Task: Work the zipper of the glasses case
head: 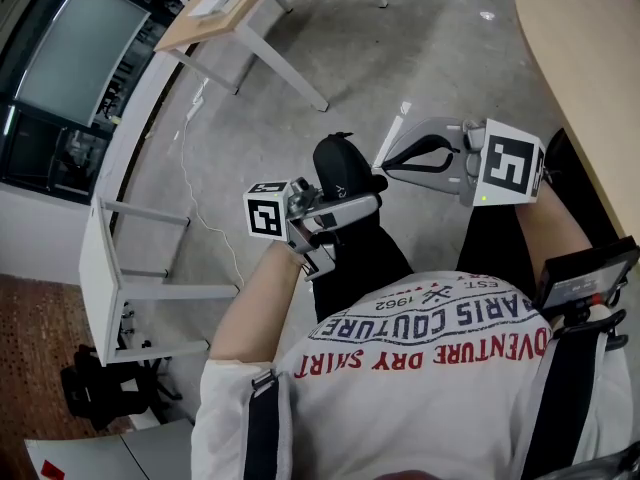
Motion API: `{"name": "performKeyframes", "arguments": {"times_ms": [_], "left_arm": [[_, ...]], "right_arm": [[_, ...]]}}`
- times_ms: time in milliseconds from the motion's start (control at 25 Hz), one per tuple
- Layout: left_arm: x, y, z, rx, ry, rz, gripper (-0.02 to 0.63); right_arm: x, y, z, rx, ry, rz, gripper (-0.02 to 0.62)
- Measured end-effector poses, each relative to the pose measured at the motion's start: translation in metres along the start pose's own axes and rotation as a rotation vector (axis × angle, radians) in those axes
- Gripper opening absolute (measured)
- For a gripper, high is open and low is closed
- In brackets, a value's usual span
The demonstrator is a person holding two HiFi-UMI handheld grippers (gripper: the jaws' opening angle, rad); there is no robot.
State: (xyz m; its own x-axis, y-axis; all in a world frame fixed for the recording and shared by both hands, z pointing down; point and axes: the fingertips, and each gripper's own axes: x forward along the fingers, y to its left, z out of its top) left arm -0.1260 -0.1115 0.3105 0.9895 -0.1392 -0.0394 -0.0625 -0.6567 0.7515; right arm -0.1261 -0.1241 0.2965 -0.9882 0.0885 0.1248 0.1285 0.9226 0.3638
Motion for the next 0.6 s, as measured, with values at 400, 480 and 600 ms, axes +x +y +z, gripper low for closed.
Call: {"name": "performKeyframes", "arguments": {"times_ms": [400, 480, 600], "left_arm": [[0.004, 0.003, 0.011, -0.008, -0.131, 0.065, 0.247], [0.004, 0.002, 0.013, 0.010, -0.137, 0.089, 0.247], [0.003, 0.003, 0.019, 0.027, -0.170, 0.101, 0.247]], "right_arm": [[-0.003, -0.004, 0.000, 0.021, -0.016, -0.006, -0.002], [-0.003, -0.004, 0.001, 0.025, -0.023, -0.006, -0.002], [-0.003, -0.003, 0.001, 0.023, -0.023, -0.003, -0.002]]}}
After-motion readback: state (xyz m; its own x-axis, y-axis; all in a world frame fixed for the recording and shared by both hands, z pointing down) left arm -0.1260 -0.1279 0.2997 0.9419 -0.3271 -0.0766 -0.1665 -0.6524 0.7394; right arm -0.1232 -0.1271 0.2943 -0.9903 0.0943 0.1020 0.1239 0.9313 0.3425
